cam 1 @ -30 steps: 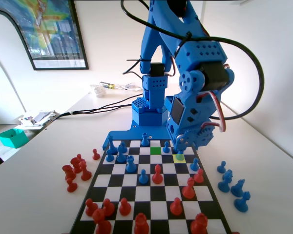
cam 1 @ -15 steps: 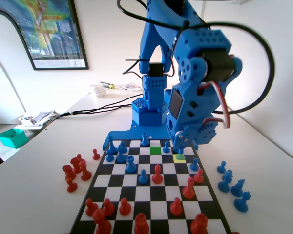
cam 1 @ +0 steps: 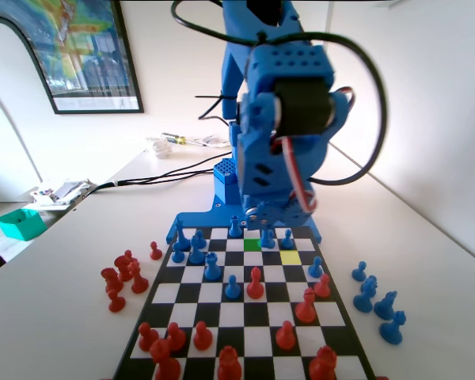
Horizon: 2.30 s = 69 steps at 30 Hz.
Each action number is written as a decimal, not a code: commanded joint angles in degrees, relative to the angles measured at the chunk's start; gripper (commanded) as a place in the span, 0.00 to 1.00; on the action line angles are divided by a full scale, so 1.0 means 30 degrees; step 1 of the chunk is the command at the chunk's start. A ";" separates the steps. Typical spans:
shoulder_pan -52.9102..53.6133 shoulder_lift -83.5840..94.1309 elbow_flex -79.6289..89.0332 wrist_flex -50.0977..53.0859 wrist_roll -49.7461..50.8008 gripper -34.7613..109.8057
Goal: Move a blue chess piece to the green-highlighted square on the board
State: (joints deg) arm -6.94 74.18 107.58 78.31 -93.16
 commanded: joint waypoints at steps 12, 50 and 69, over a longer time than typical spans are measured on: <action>0.0469 0.0293 0.1201 -0.0088 -0.0439 0.25; 0.1201 -0.1699 -0.1406 0.0615 -0.1523 0.37; -0.0410 0.6357 -0.7676 0.8174 -0.0381 0.25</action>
State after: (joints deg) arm -6.50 82.27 90.09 97.65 -94.48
